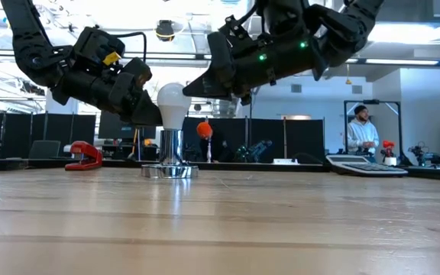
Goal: Screw lightbulb
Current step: Remove the lightbulb from the silver lamp socket
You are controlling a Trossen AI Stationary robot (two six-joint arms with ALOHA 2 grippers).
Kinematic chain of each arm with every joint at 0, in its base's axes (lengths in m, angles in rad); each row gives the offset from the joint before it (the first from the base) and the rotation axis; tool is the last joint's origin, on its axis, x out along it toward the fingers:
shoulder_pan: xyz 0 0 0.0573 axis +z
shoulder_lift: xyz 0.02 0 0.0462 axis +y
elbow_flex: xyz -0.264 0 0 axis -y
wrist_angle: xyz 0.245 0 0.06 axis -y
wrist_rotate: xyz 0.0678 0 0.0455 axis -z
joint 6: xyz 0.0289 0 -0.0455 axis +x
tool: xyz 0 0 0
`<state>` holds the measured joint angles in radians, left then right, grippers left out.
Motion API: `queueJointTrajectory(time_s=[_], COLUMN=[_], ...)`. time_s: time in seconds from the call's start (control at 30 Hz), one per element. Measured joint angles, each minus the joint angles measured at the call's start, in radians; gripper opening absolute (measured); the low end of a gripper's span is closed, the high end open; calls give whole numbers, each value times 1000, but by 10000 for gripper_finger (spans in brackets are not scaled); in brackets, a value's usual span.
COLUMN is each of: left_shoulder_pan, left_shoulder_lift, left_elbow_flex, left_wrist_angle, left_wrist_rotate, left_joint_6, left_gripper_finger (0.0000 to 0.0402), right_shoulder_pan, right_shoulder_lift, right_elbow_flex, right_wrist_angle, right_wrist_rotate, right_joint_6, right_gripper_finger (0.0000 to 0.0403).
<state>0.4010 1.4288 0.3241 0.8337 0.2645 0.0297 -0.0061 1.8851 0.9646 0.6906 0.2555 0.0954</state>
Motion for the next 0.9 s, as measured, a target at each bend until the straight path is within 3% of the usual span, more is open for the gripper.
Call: queueJointTrajectory(time_s=[0.37, 0.67, 0.9], left_shoulder_pan=[-40, -73, -100], left_shoulder_lift=[1, -3, -80], left_elbow_flex=[-2, -2, -2], left_wrist_angle=[-18, -36, -142], left_wrist_rotate=[-10, -15, -55], left_joint_6=[-37, -72, -65], left_gripper_finger=[0, 0, 0], right_shoulder_pan=[-60, -69, -47], right_shoulder_lift=[-3, -4, -3], right_elbow_flex=[0, 1, 2], right_wrist_angle=[-6, -32, -76], right_wrist_rotate=[-67, -68, -44], right_joint_6=[-29, -51, -47], right_gripper_finger=[9, 9, 9])
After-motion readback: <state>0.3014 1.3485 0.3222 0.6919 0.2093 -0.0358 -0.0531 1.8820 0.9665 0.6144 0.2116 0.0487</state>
